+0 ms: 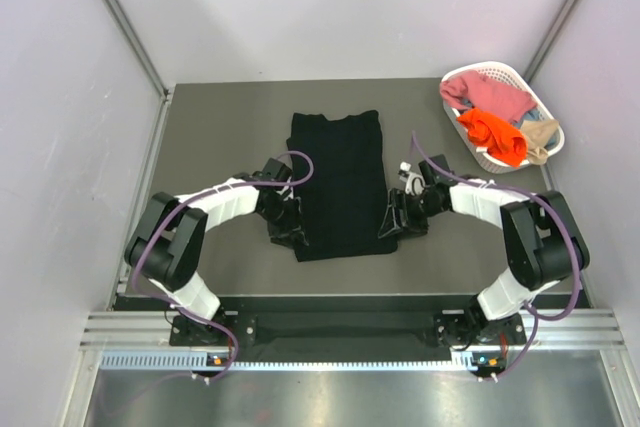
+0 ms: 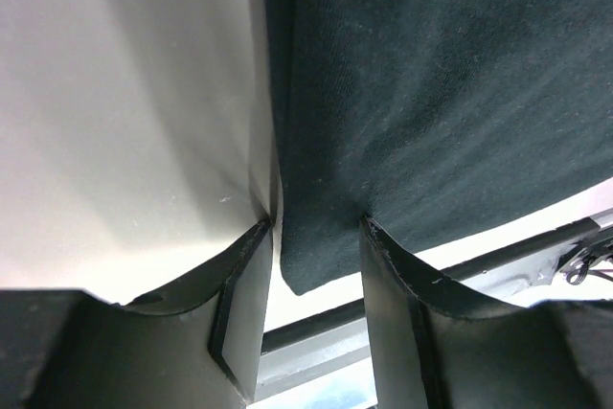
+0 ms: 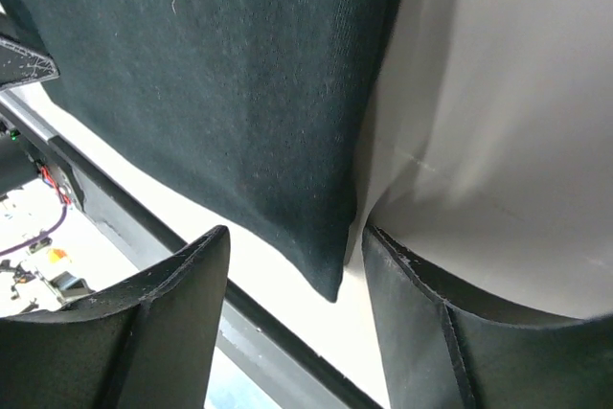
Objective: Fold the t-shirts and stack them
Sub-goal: Fold the tshirt
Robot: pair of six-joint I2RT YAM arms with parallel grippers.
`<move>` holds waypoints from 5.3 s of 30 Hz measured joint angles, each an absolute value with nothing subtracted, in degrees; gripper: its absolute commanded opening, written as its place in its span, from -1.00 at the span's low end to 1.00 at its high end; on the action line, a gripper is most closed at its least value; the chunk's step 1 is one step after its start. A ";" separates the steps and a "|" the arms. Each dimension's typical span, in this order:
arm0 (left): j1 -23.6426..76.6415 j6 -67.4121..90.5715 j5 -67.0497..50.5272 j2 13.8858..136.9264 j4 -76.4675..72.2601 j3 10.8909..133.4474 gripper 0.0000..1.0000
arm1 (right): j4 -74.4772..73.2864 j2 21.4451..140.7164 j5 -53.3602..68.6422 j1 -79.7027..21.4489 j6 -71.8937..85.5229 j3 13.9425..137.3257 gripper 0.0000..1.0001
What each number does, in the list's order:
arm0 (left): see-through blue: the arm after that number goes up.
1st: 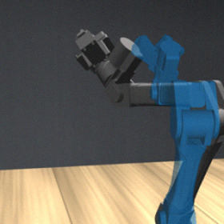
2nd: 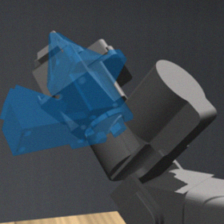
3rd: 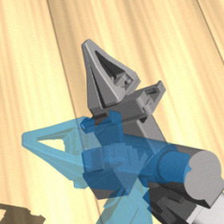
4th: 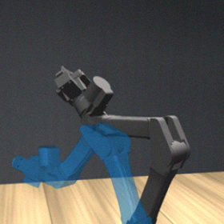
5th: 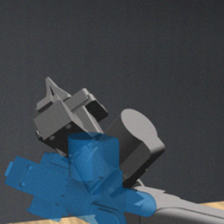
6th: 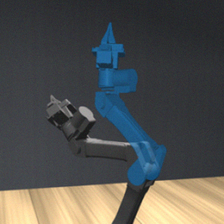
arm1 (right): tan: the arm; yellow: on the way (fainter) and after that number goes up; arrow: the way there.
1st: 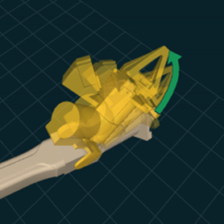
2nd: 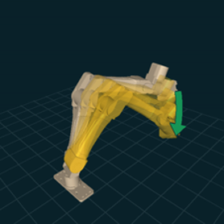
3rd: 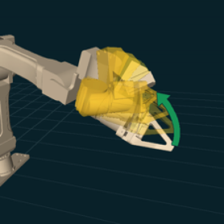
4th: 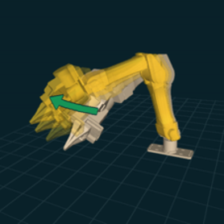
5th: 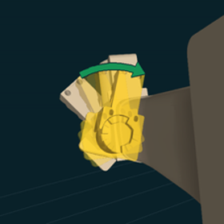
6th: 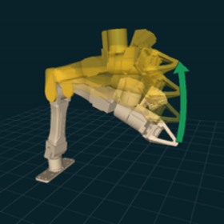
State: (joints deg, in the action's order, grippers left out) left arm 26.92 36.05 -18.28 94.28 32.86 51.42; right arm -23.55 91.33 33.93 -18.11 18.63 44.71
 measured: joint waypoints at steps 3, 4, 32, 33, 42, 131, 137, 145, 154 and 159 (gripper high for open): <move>26.92 36.01 -18.33 94.32 32.56 51.48 -0.06 | -23.40 91.90 33.74 -18.11 18.61 45.32 0.21; 26.92 36.01 -18.41 94.41 32.32 51.48 -0.07 | -23.38 92.25 33.80 -18.13 18.61 45.63 0.20; 25.10 38.00 -25.30 95.98 21.45 48.14 -1.00 | -5.32 96.27 39.94 -19.49 24.56 40.77 -0.85; 25.10 38.00 -25.28 95.77 21.17 47.90 -1.00 | -4.82 96.29 39.79 -19.49 24.91 40.18 -1.00; 25.45 38.17 -22.70 91.31 18.35 43.88 -1.00 | -4.71 91.11 36.16 -20.12 24.88 36.51 -1.00; 14.28 33.01 -19.05 125.58 37.80 105.32 -1.00 | -27.68 129.69 44.31 -9.96 29.50 100.18 -1.00; 14.26 33.85 -19.07 125.10 37.50 106.76 -1.00 | -27.59 129.49 44.29 -9.87 31.16 101.01 -1.00; 13.91 35.53 -19.68 127.17 36.64 113.12 -1.00 | -26.00 130.10 44.31 -8.86 32.88 104.86 -0.94; 13.65 37.60 -20.25 133.62 35.51 117.01 -1.00 | -25.17 137.23 45.36 -7.57 34.79 110.37 -0.90; 13.56 37.60 -19.64 133.34 34.46 114.93 -1.00 | -25.67 137.91 45.80 -7.57 34.74 110.50 -0.90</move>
State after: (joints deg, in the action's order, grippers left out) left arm 13.56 37.60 -19.64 133.34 34.46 114.93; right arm -25.67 137.91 45.80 -7.57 34.74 110.50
